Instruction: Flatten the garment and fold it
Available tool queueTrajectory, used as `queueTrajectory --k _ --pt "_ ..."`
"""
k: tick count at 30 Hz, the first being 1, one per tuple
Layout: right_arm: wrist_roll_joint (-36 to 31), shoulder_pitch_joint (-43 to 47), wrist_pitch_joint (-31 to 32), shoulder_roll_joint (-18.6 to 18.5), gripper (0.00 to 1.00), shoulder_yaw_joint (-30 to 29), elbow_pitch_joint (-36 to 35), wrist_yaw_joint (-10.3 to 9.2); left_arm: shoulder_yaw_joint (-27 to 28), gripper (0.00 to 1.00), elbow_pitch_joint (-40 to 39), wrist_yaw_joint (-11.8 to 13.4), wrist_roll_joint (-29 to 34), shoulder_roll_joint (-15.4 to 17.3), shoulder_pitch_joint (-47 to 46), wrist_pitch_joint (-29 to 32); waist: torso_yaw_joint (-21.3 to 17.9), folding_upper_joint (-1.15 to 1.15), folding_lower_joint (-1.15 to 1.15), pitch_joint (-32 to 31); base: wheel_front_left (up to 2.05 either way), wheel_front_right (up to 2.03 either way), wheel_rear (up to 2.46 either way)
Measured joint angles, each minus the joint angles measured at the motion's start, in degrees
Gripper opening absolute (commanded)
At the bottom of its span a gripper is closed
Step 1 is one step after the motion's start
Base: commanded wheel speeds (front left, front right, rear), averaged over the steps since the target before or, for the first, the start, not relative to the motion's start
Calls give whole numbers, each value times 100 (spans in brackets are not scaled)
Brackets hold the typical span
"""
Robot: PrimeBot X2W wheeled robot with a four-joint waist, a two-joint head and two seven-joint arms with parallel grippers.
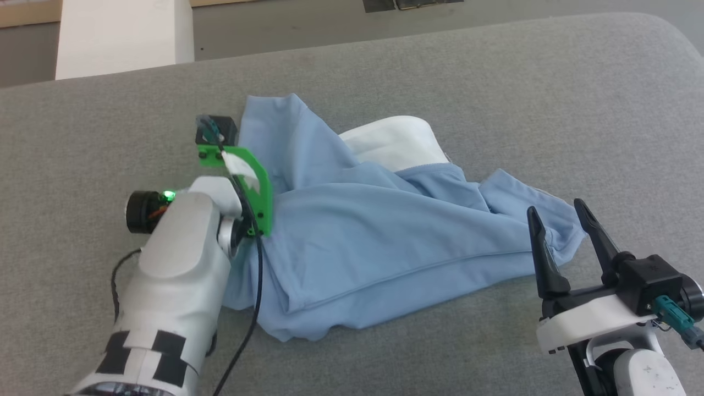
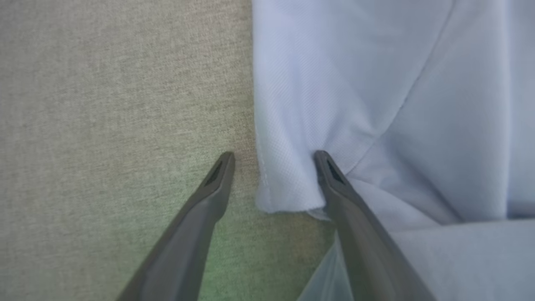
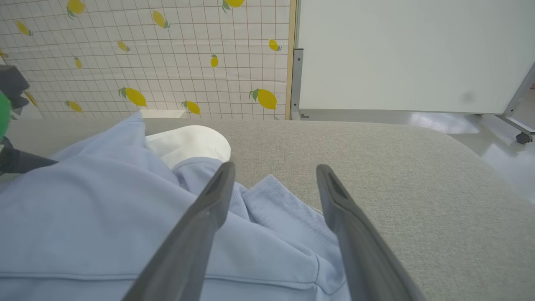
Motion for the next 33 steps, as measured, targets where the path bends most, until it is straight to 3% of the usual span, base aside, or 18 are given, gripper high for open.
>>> queueTrajectory --k 1,2,8,15,24,28,29,30,31,33 --pt "24 -4 -1 0 100 0 0 0 -1 7 -1 -62 -11 7 -45 108 -15 0 0 9 0 0 0" --pt "38 -7 -7 -1 100 -10 1 0 3 0 -26 -149 -60 8 -61 152 -22 0 0 15 0 0 0" --pt "92 -10 -51 -1 100 -83 -24 0 238 0 -582 -101 -254 21 391 -726 121 0 0 -34 0 0 0" --pt "90 23 9 -1 100 -247 -69 0 570 0 -2181 147 -490 136 1865 -1568 475 0 0 -243 0 0 0" --pt "96 120 224 0 100 -321 -136 0 889 0 -4466 768 -591 268 4319 -1101 968 0 0 -542 0 0 0" --pt "102 185 415 1 100 -361 -136 0 789 0 -5056 817 -749 252 5048 -621 1099 0 0 -649 0 0 0" --pt "102 189 468 0 100 -381 -136 0 757 18 -5172 816 -853 214 5183 -492 1122 0 0 -670 0 0 0" --pt "102 199 515 1 100 -400 -140 0 721 89 -5264 816 -893 182 5287 -414 1140 0 0 -689 0 0 0" --pt "102 212 552 0 100 -419 -140 0 710 100 -5316 818 -902 168 5343 -406 1152 0 0 -704 0 0 0" --pt "102 263 624 0 100 -459 -151 0 725 100 -5410 833 -901 162 5393 -455 1171 0 0 -732 0 0 0"
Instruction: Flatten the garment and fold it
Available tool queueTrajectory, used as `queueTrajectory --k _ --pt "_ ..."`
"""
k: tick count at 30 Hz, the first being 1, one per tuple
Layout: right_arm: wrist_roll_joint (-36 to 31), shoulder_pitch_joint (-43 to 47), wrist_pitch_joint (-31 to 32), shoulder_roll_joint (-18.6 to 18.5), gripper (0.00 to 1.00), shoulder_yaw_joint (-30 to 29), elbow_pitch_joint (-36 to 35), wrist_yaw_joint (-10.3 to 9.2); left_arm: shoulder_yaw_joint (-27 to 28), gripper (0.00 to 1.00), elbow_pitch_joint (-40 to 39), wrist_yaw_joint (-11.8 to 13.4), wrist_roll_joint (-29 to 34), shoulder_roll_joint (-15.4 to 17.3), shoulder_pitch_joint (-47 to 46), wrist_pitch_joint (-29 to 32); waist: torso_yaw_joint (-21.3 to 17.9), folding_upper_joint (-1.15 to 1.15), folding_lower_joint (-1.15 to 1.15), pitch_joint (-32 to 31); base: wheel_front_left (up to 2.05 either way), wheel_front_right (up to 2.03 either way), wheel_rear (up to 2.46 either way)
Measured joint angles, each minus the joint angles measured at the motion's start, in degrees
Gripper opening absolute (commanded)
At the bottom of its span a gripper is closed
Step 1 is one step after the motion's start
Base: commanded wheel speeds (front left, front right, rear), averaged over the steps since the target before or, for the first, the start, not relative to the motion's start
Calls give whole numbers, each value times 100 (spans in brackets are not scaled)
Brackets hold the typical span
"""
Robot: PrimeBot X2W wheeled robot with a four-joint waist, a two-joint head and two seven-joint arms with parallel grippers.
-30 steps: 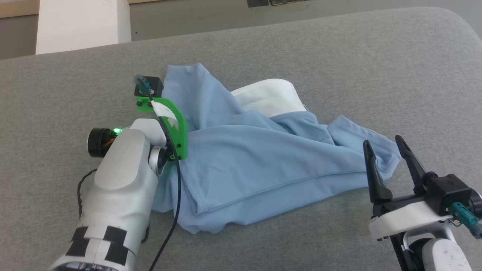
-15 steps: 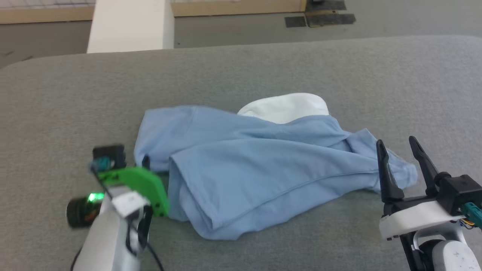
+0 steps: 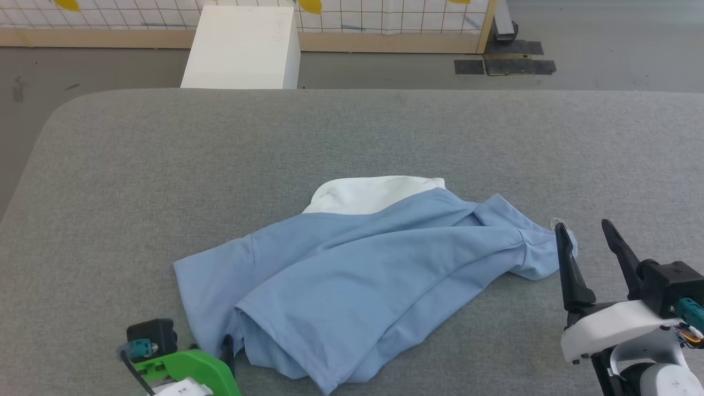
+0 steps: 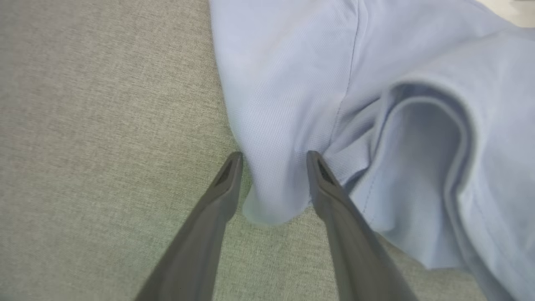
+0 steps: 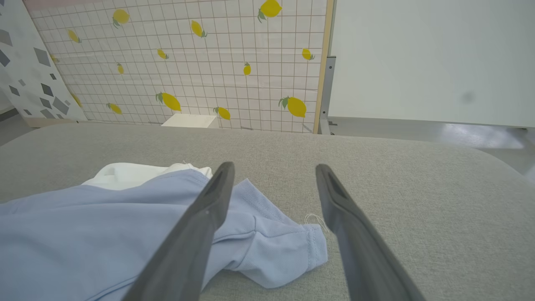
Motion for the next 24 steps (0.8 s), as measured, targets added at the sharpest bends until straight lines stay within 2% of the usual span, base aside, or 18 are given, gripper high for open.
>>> queueTrajectory --k 5,8,11,18,24 --pt "0 19 94 0 100 -76 -49 0 133 100 -155 40 63 2 -51 -692 24 0 0 -13 0 0 0" --pt "0 19 156 0 100 -90 -87 0 194 100 -148 -48 154 103 -153 -1129 33 0 0 -24 0 0 0" --pt "19 19 200 0 100 -82 -126 0 221 100 21 -232 199 357 -327 -1343 48 0 0 -5 0 0 0" --pt "19 14 270 0 100 13 -190 0 192 100 772 -698 359 1012 -1084 -1194 59 0 0 123 0 0 0" --pt "19 5 270 0 100 100 -191 0 -77 100 1445 -1043 421 1257 -1560 -835 -25 0 0 216 0 0 0"
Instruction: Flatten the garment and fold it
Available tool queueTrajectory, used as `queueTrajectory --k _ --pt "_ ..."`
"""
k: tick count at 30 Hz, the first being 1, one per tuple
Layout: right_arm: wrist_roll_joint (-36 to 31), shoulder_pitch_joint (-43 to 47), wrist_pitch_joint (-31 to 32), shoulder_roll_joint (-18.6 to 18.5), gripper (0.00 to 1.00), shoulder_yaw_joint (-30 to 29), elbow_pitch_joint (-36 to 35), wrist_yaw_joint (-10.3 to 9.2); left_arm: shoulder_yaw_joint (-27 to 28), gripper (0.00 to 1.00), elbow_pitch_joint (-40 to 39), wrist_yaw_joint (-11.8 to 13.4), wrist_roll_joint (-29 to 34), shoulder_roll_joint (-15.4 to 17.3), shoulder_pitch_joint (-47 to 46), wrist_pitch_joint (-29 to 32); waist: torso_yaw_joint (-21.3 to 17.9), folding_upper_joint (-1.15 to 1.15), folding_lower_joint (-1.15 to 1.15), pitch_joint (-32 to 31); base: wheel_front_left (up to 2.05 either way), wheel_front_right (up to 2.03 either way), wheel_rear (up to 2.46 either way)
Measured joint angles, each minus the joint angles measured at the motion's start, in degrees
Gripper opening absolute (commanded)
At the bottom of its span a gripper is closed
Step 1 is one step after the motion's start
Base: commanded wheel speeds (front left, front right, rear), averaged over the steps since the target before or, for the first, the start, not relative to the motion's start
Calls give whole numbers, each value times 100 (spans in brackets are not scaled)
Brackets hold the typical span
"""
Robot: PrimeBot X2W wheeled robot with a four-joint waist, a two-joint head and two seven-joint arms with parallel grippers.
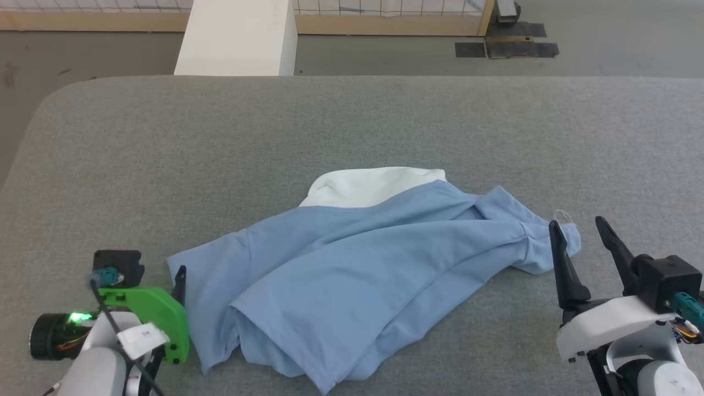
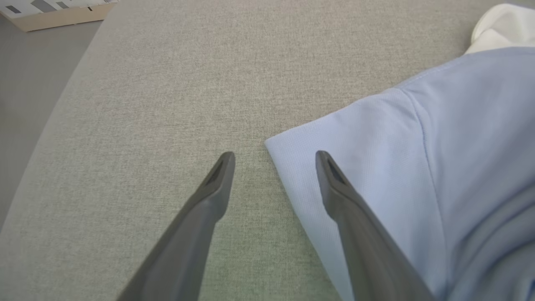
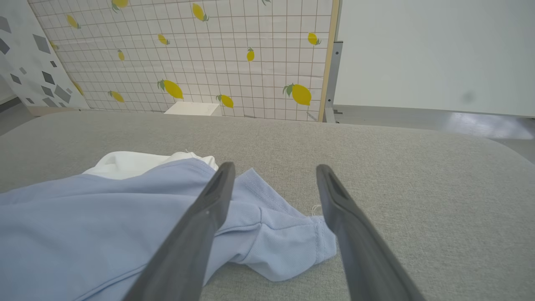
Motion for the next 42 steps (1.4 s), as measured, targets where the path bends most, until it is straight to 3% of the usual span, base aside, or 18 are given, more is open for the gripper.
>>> queueTrajectory --k 4,8,12,13,14,18,20,25,31,32,33,37,42 --pt "0 -13 10 0 100 46 18 0 -131 100 398 -30 23 -12 -281 241 -68 0 0 55 0 0 0" --pt "-2 -21 15 0 100 69 20 0 -144 100 808 198 87 -33 -497 600 -109 0 0 107 0 0 0" --pt "-2 -39 15 0 100 94 22 0 -157 100 1106 211 -45 -142 -756 1007 -134 0 0 149 0 0 0" --pt "-1 -49 15 -1 100 108 23 0 -158 55 1160 177 -99 -152 -826 1128 -140 0 0 158 0 0 0" --pt "0 -62 15 -1 100 123 27 0 -171 0 1191 131 -130 -147 -880 1230 -145 0 0 165 0 0 0" --pt "7 -97 16 1 100 169 32 0 -215 0 1144 134 -79 -145 -1003 1087 -160 0 0 177 0 0 0" --pt "33 -113 16 0 100 171 41 0 -82 0 985 435 81 -99 -1049 560 -160 0 0 175 0 0 0" --pt "51 -114 15 0 100 158 55 0 171 0 544 873 281 36 -1142 -110 -126 0 0 159 0 0 0" --pt "59 -131 18 0 100 214 57 0 331 0 670 1034 218 81 -991 209 -75 0 0 178 0 0 0" --pt "59 -134 26 0 100 229 59 0 357 45 755 1051 134 59 -922 333 -71 0 0 187 0 0 0" --pt "59 -142 53 0 100 246 62 0 369 100 814 1053 31 35 -853 442 -68 0 0 191 0 0 0" --pt "-18 -286 186 -2 100 409 104 0 470 100 722 1054 -134 -107 -670 240 -67 0 0 204 0 0 0" --pt "-55 -674 632 -256 100 1109 321 0 621 100 254 1022 -435 -523 -452 -762 -43 0 0 216 0 0 0"
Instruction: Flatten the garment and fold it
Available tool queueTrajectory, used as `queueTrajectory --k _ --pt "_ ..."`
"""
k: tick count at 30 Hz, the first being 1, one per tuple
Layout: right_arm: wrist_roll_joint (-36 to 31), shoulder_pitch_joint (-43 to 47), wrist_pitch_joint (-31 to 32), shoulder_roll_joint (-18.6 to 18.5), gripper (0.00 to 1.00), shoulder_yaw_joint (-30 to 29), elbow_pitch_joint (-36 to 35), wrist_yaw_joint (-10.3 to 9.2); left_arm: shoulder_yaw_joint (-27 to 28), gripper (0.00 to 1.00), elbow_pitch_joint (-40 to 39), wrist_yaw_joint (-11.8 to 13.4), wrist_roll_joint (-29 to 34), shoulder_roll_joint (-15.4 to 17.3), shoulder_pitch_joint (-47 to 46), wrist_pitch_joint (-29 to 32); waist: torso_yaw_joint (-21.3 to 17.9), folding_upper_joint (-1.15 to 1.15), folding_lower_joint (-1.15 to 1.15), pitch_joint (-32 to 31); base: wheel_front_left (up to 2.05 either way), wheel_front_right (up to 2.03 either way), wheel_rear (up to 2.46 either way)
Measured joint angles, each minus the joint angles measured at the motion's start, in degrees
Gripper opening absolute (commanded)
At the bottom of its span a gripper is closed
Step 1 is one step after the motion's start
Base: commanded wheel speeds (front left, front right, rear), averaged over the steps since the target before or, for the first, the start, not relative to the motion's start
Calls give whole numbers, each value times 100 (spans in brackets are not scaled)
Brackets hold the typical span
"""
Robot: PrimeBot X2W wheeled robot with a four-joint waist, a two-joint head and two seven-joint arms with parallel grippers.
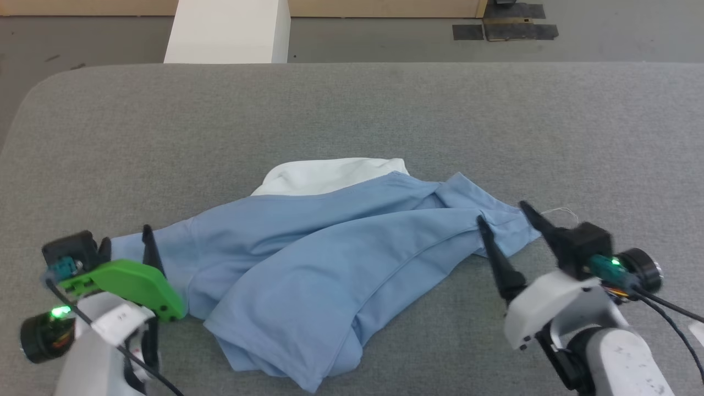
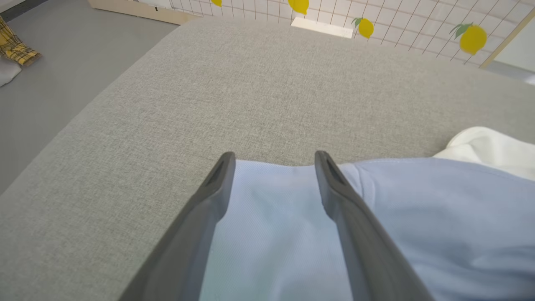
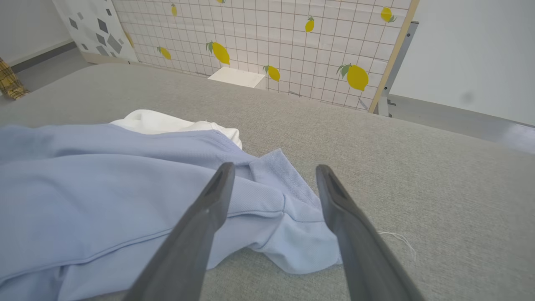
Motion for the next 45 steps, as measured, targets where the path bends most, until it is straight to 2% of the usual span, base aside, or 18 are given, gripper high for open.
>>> queueTrajectory --k 4,9,13,14,18,22,23,24,25,26,32,36,40,45 --pt "358 -286 588 -227 100 638 190 1 -24 100 -320 -99 -42 -364 261 -1024 93 0 0 7 0 0 0" --pt "463 -602 1235 -390 100 1204 344 1 -214 100 -571 -301 64 -586 372 -2051 243 0 0 42 0 0 0" --pt "249 -882 1647 -319 100 1226 617 1 -222 100 -783 -366 181 -739 378 -2264 331 0 0 108 0 0 0" --pt "-3 -1074 1768 -297 100 1271 793 0 -204 100 -948 -402 246 -822 385 -2270 365 0 0 155 0 0 0" --pt "-270 -1463 1964 -270 100 1457 1235 1 -144 100 -1202 -478 453 -960 400 -2273 428 0 0 252 0 0 0" --pt "-314 -1808 2195 -310 100 1695 1659 1 -99 100 -1212 -552 499 -1049 406 -2273 502 0 0 329 0 0 0" --pt "-311 -1865 2238 -324 97 1740 1730 1 -79 100 -1213 -557 515 -1066 407 -2273 524 0 0 344 0 0 0" --pt "-297 -1918 2290 -345 64 1786 1794 1 -64 100 -1213 -560 516 -1074 408 -2273 544 0 0 356 0 0 0" --pt "-282 -1950 2327 -356 23 1823 1837 1 -47 100 -1213 -580 521 -1081 411 -2273 558 0 0 364 0 0 0" --pt "-248 -1976 2369 -372 0 1873 1869 1 -27 100 -1210 -599 524 -1085 415 -2273 570 0 0 370 0 0 0" --pt "33 -2008 2418 -519 0 1992 1830 1 70 100 -1168 -610 556 -1109 484 -2273 547 0 0 289 0 0 0" --pt "237 -1668 2526 -770 0 2022 1252 1 104 100 -1083 -658 567 -1121 576 -2273 508 0 0 147 0 0 0" --pt "491 -823 3037 -1180 0 1885 431 1 194 100 -1037 -676 591 -1128 667 -2273 447 0 0 -30 0 0 0" --pt "623 393 3768 -1478 0 1177 -430 1 258 100 -1031 -705 700 -1132 777 -2274 318 0 0 -221 0 0 0"
